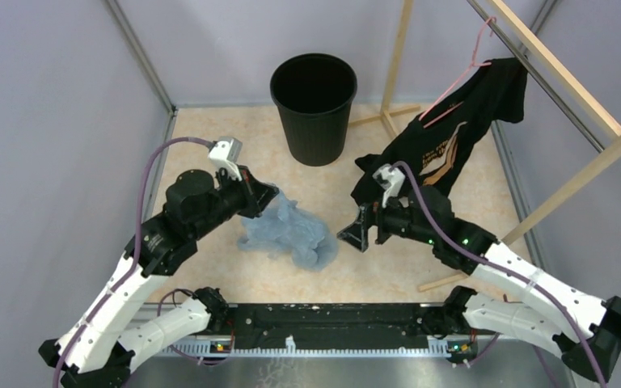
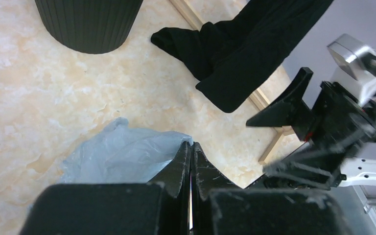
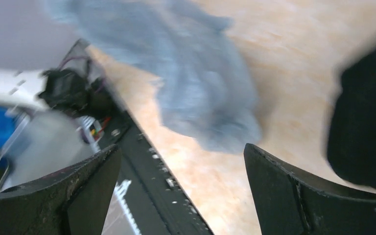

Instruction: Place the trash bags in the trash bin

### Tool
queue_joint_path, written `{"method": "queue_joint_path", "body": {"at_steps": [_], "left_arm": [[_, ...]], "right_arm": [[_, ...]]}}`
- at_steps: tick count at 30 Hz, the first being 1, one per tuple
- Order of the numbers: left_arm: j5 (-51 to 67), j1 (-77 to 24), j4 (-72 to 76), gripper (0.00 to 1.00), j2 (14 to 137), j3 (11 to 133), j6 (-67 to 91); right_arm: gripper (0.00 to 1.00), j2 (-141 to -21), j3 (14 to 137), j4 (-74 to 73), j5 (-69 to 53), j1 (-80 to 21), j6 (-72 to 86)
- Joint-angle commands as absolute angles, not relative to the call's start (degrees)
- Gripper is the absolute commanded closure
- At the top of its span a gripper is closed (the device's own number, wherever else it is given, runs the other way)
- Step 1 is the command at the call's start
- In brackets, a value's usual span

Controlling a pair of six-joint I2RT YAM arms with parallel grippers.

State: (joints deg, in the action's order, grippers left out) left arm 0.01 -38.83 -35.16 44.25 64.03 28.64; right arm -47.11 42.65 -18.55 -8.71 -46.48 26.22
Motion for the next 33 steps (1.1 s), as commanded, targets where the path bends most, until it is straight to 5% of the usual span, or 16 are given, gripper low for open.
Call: {"method": "queue_joint_path", "body": {"at_steps": [1,13,18,23,24,27,29,31,33], "left_arm": [[1.3,-38.8,-35.0,1.0,47.5,68.2,27.5],[5.7,-38.8,-35.1,1.0,50.7,70.2,26.4],[7.6,-38.9,-34.4,1.0,51.5,70.4,25.9],[10.0,-38.8,-32.6,1.0,52.2,69.7,26.1],[10.3,-38.9,-32.6,0.92,52.4,70.0,26.1],[7.5,-38.8,-34.4,0.39,52.8,71.2,26.7],[4.4,-38.8,-36.1,0.14,52.0,71.1,27.1],[0.9,-38.8,-36.7,0.02,50.6,69.9,28.1],[-3.9,-38.9,-37.6,0.01,49.3,68.1,29.4]], "right_arm": [[0.05,-53.4,49.9,-3.3,-19.7,-53.8,19.9],[0.08,-73.1,55.3,19.5,-17.7,-54.3,20.2],[0.32,-77.3,56.2,24.0,-17.5,-54.3,25.1],[0.92,-77.7,54.0,27.7,-15.0,-54.0,28.5],[1.0,-76.9,53.4,26.1,-12.4,-53.8,29.0],[1.0,-73.1,49.9,18.0,-1.4,-51.1,31.8],[1.0,-69.5,46.0,15.6,-0.2,-47.7,33.2],[1.0,-66.7,42.5,14.4,-1.4,-44.6,32.8],[1.0,-63.6,40.4,13.4,-5.4,-42.6,30.4]]}}
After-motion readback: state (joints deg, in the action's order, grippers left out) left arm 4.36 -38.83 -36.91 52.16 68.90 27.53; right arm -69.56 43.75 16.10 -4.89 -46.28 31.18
